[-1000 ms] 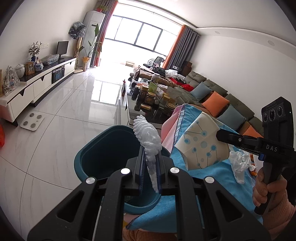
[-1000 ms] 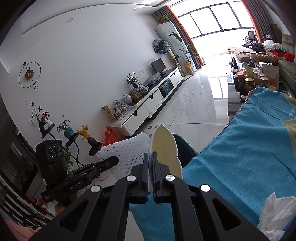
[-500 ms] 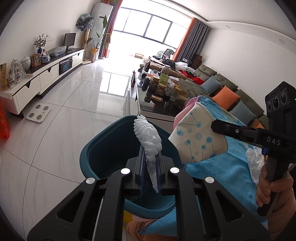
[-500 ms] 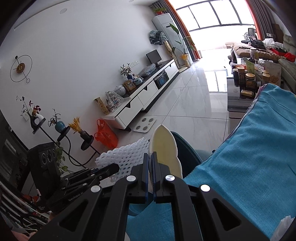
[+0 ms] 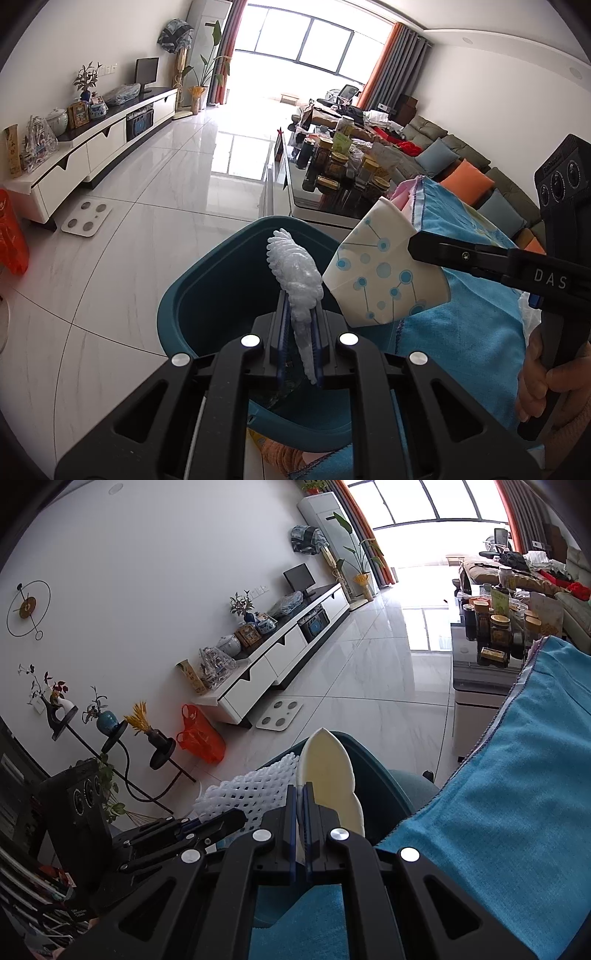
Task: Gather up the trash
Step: 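Move both tools over the teal bin and open them to drop the items, then return both tools to the table and grasp the white tissue with the left tool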
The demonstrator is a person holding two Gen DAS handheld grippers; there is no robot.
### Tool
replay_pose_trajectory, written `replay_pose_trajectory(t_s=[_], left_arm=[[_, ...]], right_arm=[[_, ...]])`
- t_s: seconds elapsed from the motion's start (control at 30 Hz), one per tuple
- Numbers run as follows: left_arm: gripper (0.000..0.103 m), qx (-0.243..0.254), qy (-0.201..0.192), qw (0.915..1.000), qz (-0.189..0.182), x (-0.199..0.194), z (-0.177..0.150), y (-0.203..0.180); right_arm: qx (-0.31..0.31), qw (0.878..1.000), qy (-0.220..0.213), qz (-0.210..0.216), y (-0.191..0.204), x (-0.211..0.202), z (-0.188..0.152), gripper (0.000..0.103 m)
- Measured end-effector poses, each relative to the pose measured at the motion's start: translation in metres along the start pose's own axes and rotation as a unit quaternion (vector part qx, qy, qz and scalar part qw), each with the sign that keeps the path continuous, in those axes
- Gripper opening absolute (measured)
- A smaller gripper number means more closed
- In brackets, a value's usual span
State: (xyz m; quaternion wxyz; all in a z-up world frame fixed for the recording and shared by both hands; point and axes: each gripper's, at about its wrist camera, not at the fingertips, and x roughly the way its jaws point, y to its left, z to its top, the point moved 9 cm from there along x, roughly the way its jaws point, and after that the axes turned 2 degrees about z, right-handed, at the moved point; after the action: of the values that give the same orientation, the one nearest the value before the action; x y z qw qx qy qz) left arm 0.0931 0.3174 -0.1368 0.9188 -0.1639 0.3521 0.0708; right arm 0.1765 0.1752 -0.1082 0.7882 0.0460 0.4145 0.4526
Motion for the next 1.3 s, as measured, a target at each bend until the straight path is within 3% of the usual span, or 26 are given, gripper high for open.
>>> replay_pose_trajectory(t_s=[0.3, 0.37, 0.43, 0.63, 0.83, 1.1, 1.3], left_arm=[[0.012, -0.012, 0.018, 0.9997, 0.012, 0.032, 0.001, 0.0], [0.017, -0.017, 0.024, 0.9995, 0.015, 0.041, 0.003, -0.001], [0.037, -0.021, 0.03, 0.9992, 0.017, 0.051, 0.004, 0.0], [0.043, -0.023, 0.031, 0.999, 0.024, 0.066, -0.001, -0.001], [0.05, -0.018, 0.007, 0.9996, 0.018, 0.049, -0.001, -0.01], [0.059, 0.019, -0.038, 0.9982, -0.042, -0.005, 0.001, -0.059], [0.065, 0.073, -0.039, 0.99, -0.114, -0.029, -0.014, -0.126]], right_arm=[[0.011, 1.0, 0.022, -0.008, -0.002, 0.023, -0.002, 0.005], [0.017, 0.999, 0.022, -0.017, -0.005, 0.026, -0.001, 0.011], [0.025, 0.999, 0.019, -0.021, -0.008, 0.025, 0.001, 0.023], [0.035, 0.999, 0.005, -0.018, -0.013, 0.013, 0.0, 0.026], [0.037, 0.999, -0.009, -0.008, -0.01, -0.008, -0.004, 0.03], [-0.013, 0.999, -0.044, 0.001, 0.01, -0.071, -0.012, 0.042], [-0.034, 0.997, -0.074, -0.011, -0.002, -0.139, -0.031, 0.045]])
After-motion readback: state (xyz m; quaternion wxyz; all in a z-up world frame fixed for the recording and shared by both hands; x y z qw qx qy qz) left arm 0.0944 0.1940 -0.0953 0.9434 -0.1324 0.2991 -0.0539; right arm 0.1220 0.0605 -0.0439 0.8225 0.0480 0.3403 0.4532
